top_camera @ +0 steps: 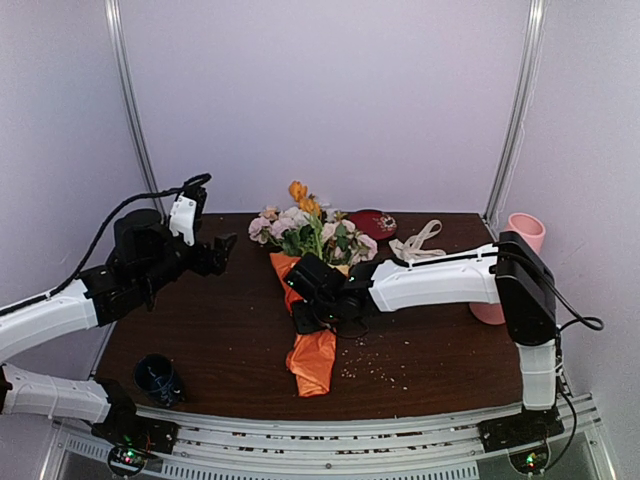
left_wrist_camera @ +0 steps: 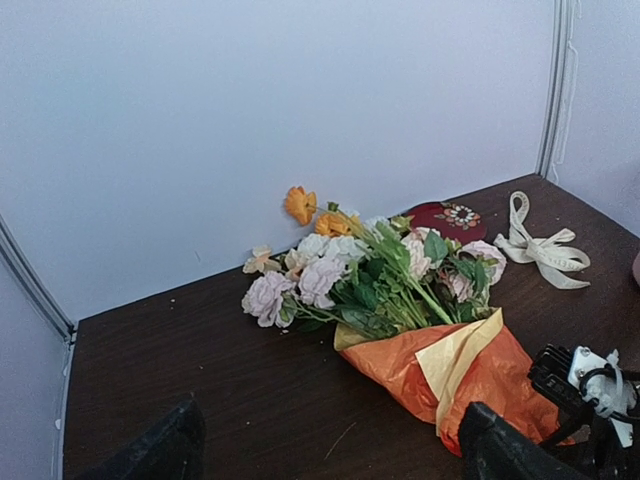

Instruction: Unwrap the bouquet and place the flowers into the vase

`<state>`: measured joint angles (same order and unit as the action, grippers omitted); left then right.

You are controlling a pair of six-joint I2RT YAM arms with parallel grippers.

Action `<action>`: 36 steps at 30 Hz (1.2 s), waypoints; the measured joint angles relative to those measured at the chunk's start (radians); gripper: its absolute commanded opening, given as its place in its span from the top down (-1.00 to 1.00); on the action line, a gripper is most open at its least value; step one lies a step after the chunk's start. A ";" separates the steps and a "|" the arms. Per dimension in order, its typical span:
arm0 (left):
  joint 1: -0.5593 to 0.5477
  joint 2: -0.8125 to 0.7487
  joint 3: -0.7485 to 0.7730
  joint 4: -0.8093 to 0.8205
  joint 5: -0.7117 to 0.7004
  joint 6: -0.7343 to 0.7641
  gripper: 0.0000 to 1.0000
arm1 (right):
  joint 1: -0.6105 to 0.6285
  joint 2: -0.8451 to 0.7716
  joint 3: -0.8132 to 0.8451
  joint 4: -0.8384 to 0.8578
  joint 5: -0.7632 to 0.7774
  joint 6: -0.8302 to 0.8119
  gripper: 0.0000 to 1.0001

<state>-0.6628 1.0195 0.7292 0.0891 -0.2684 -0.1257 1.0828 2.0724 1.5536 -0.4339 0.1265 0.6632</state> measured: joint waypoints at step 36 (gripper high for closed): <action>0.000 0.015 0.000 0.000 0.015 0.000 -0.79 | -0.006 -0.229 -0.375 0.311 0.048 0.172 0.97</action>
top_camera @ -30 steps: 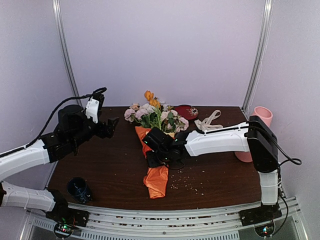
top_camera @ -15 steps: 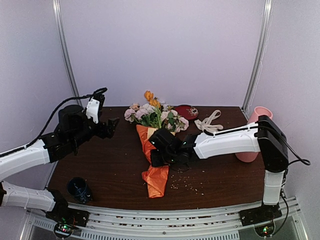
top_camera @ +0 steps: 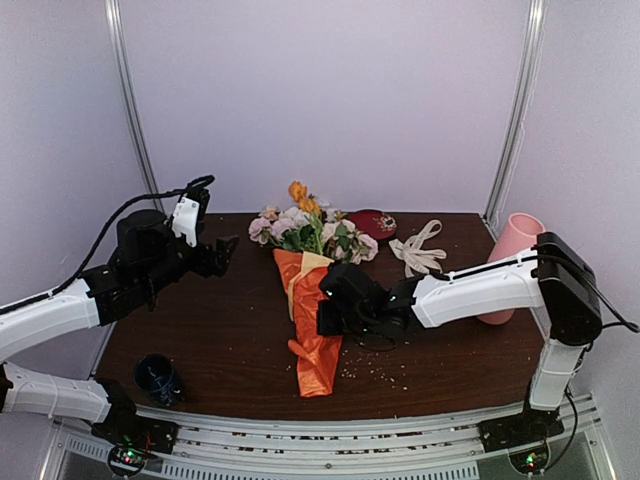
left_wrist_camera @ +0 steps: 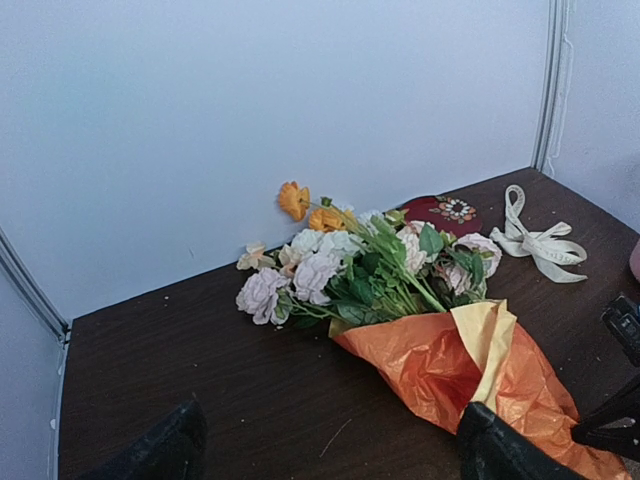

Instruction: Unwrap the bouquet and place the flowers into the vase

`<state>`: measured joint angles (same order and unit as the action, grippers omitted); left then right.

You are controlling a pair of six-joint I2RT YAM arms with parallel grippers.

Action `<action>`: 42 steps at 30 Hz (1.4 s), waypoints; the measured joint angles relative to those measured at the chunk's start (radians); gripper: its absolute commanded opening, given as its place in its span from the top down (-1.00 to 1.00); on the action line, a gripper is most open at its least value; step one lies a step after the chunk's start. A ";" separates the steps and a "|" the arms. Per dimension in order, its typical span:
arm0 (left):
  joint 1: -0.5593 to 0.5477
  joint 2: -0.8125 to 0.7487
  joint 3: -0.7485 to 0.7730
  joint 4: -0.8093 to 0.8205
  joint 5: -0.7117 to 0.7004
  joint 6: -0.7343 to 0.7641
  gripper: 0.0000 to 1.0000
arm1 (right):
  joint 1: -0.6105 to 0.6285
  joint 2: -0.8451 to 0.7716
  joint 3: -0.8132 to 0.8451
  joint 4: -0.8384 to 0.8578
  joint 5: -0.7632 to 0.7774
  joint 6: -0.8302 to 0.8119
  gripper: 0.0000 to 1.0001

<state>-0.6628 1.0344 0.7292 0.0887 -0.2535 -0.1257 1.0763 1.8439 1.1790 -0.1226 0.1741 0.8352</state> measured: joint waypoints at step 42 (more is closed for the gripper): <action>0.003 0.320 0.099 -0.082 0.358 -0.294 -0.79 | -0.005 -0.404 -0.275 0.180 0.093 -0.149 -0.21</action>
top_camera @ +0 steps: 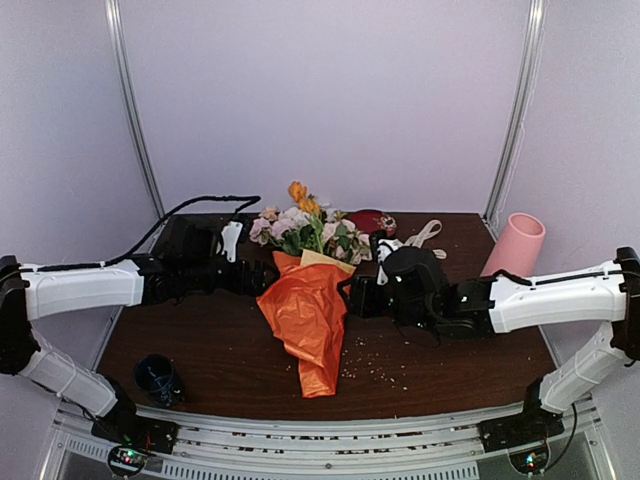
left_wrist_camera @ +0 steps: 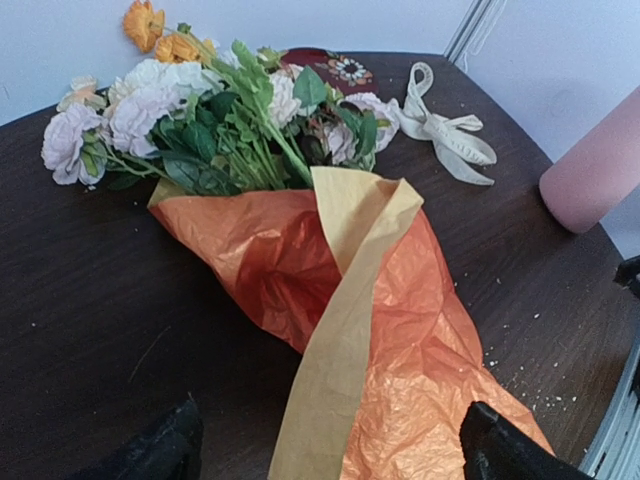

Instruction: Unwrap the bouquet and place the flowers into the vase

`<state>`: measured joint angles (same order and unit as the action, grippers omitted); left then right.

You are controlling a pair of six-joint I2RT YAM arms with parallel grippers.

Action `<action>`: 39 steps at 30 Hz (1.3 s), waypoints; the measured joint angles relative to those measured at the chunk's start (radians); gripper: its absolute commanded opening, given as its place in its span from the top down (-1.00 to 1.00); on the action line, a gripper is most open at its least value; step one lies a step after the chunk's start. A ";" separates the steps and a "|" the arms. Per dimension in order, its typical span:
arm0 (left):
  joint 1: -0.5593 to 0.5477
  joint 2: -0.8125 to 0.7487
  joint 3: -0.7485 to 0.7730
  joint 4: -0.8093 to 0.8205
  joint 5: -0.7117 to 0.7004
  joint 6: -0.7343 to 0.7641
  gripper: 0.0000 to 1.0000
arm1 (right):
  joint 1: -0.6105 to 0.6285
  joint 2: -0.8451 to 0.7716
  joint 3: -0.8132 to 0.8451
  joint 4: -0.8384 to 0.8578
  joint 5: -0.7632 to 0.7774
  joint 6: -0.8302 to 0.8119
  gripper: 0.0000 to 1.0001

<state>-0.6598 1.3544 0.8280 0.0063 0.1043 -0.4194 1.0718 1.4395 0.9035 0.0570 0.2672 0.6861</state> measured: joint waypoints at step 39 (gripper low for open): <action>-0.108 0.100 0.281 -0.097 0.149 0.024 -0.96 | -0.063 -0.237 -0.021 -0.062 0.093 -0.132 -0.26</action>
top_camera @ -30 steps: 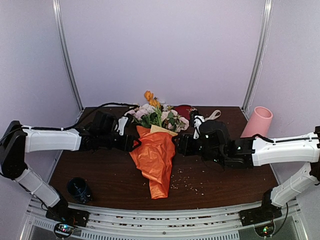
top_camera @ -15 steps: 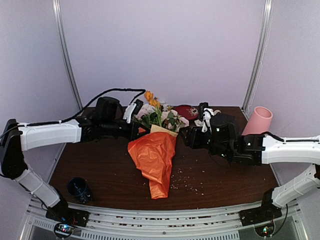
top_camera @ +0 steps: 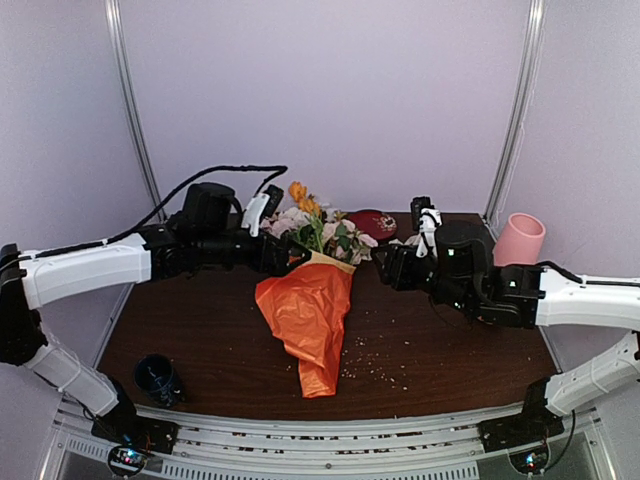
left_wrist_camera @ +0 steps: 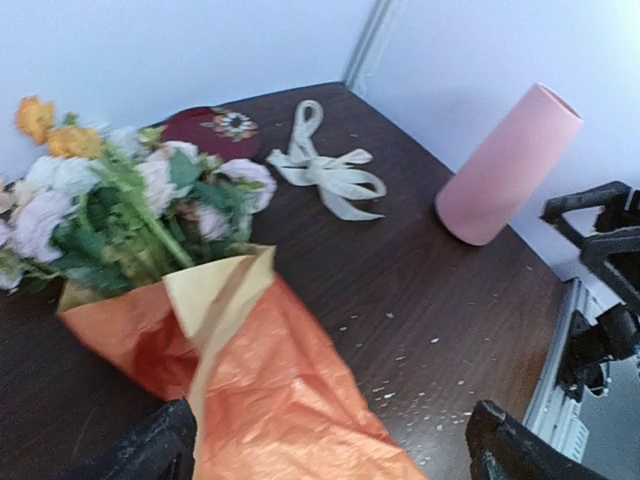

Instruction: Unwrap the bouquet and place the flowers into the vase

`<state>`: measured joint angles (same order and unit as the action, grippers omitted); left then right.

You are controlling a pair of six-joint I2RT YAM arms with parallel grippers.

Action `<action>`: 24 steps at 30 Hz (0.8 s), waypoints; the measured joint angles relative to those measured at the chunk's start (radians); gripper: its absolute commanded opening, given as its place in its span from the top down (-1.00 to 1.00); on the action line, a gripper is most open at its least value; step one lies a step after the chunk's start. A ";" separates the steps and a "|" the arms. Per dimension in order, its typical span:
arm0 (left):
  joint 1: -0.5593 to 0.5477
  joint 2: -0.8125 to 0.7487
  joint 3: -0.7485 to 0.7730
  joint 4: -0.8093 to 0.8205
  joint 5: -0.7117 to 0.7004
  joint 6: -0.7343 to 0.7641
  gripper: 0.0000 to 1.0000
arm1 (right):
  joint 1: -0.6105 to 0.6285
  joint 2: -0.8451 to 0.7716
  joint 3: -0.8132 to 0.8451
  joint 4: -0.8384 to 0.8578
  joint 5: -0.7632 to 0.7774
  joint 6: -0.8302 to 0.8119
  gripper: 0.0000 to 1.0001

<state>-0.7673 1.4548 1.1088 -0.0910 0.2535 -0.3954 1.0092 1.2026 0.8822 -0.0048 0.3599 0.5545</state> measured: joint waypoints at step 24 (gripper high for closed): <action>0.106 -0.032 -0.316 0.045 -0.142 0.051 -0.20 | -0.006 0.089 0.047 -0.007 -0.003 -0.011 -0.27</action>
<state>-0.6609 1.4227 0.7929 -0.0463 0.1112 -0.3447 1.0027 1.2915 0.9291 -0.0120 0.3573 0.5438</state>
